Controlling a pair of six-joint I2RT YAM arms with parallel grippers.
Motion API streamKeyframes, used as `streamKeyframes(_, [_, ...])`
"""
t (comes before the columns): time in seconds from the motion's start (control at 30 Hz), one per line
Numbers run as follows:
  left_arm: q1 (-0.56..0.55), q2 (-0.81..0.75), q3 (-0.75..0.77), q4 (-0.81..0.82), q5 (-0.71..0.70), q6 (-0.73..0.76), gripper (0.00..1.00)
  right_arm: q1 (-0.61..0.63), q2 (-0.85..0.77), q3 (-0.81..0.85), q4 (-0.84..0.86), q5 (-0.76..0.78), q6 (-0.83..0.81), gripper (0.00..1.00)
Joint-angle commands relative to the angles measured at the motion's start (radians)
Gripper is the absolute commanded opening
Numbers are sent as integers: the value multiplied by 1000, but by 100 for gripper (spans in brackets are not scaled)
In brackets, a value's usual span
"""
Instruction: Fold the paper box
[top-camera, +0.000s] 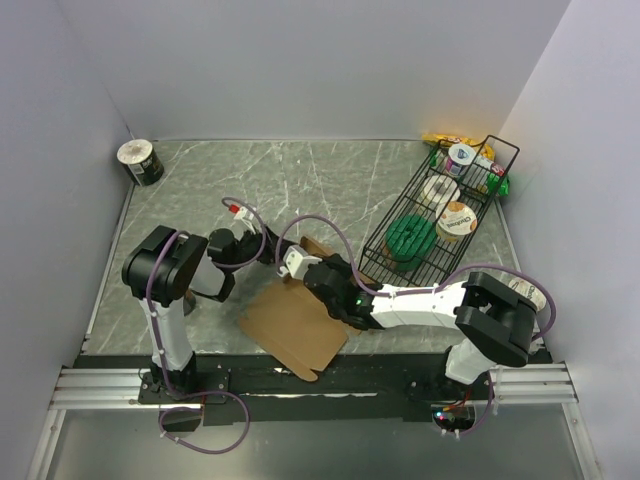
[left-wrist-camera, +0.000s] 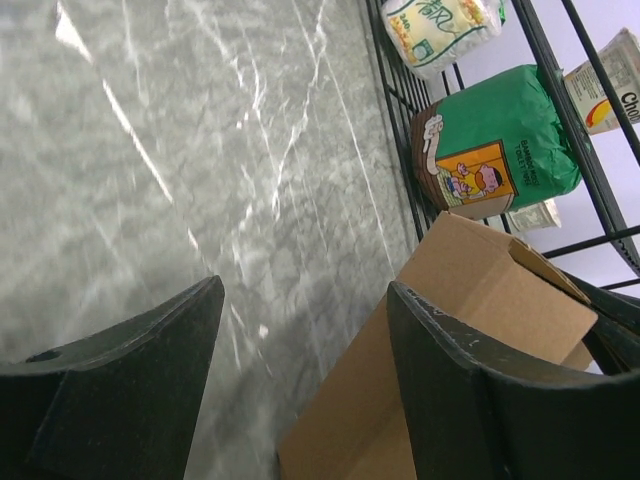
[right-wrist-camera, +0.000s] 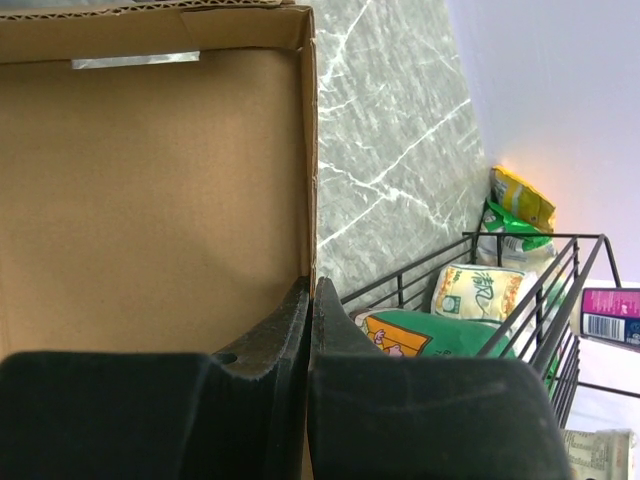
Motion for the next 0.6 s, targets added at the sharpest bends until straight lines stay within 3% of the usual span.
streamKeyframes(0.0, [-49,-34,-61,253,113,-39,73,0,5,20,17,-28,22,0])
streamKeyframes(0.43, [-49,-97,-114,199,67,5,73,52,-3,-55,160,72,-129,0])
streamKeyframes(0.57, [-49,-129,-127,184,42,14,73,59,8,-75,303,121,-213,0])
